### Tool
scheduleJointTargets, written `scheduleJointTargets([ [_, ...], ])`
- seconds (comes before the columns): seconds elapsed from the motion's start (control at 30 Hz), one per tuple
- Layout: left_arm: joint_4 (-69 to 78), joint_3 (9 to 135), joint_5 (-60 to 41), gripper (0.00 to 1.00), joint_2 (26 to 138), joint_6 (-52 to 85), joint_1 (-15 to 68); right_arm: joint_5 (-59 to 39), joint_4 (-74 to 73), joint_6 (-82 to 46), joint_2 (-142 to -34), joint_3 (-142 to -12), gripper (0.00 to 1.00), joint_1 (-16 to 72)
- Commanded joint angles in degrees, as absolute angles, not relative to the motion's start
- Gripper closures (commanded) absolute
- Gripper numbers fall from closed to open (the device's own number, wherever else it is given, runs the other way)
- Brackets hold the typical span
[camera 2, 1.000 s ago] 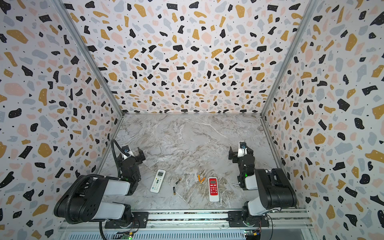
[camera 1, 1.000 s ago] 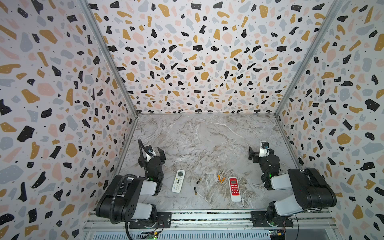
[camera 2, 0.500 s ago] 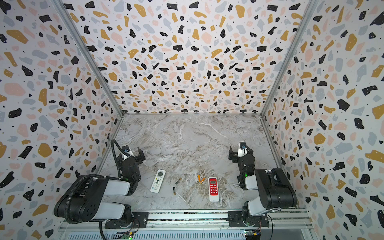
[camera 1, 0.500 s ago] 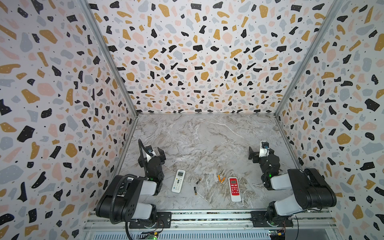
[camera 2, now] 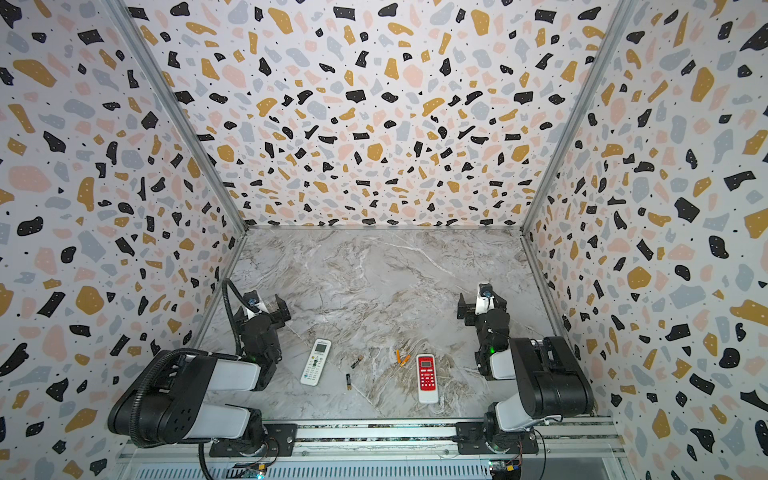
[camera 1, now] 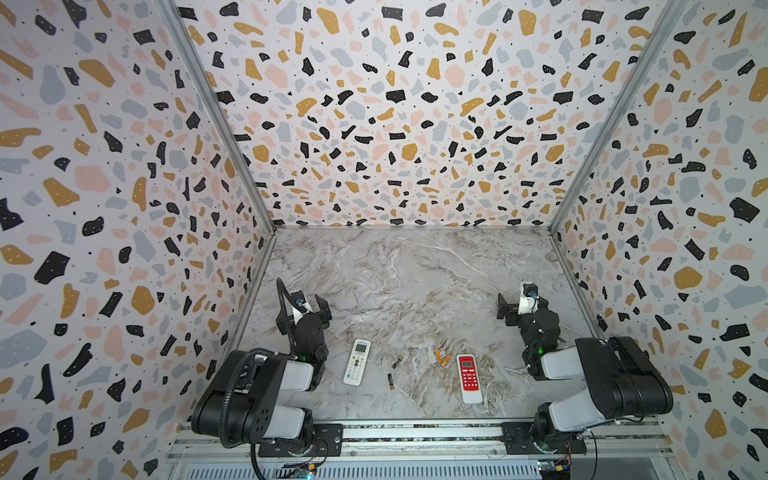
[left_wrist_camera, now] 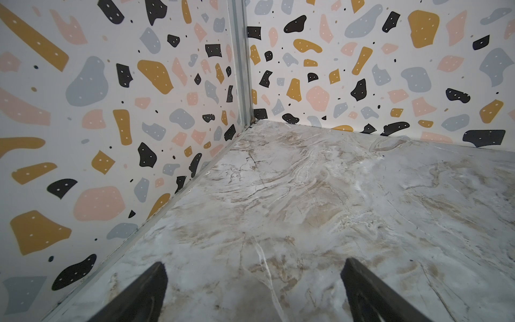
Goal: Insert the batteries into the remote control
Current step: 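Raise both arms from rest and move grippers toward the remotes, then close the left gripper on the white remote while the right gripper hovers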
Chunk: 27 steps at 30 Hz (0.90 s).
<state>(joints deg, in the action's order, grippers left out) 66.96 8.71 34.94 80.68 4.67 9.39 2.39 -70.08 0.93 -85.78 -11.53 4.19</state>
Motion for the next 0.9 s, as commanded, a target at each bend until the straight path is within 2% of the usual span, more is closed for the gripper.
scheduleJointTargets([
  [0.0,70.49,8.35,34.98,0.01,79.81,4.01,9.09,2.63,-70.57,0.56,-85.30,-12.25,0.01,4.21],
  [0.13,67.07,9.22,35.42,0.00,76.58,3.82,9.11,5.86,-67.34,0.47,-82.53,-12.88,0.01,5.16],
  [0.27,43.65,15.13,36.99,0.01,62.42,7.23,9.12,7.82,-61.43,3.57,-73.68,-11.97,0.01,7.85],
  [0.33,33.51,17.57,32.48,0.00,54.82,9.68,9.23,13.91,-49.87,2.63,-69.17,-15.53,0.01,10.65],
  [0.4,19.95,22.15,33.30,0.01,49.55,18.76,9.52,18.50,-35.43,-0.84,-66.52,-21.72,0.01,12.46],
  [0.5,-0.11,31.16,30.46,0.00,48.61,27.71,9.93,21.46,-17.90,-8.25,-63.10,-29.24,0.01,14.92],
  [0.67,-10.94,37.70,6.37,0.00,52.28,27.55,11.35,9.33,-6.26,-11.27,-57.52,-33.78,0.01,20.03],
  [0.77,-17.81,40.34,4.36,0.00,54.71,26.37,15.28,2.74,-4.22,-13.74,-54.63,-33.86,0.01,24.03],
  [0.87,-27.20,42.83,7.85,0.01,58.47,24.87,19.87,-1.09,-3.48,-16.21,-51.78,-32.84,0.01,30.41],
])
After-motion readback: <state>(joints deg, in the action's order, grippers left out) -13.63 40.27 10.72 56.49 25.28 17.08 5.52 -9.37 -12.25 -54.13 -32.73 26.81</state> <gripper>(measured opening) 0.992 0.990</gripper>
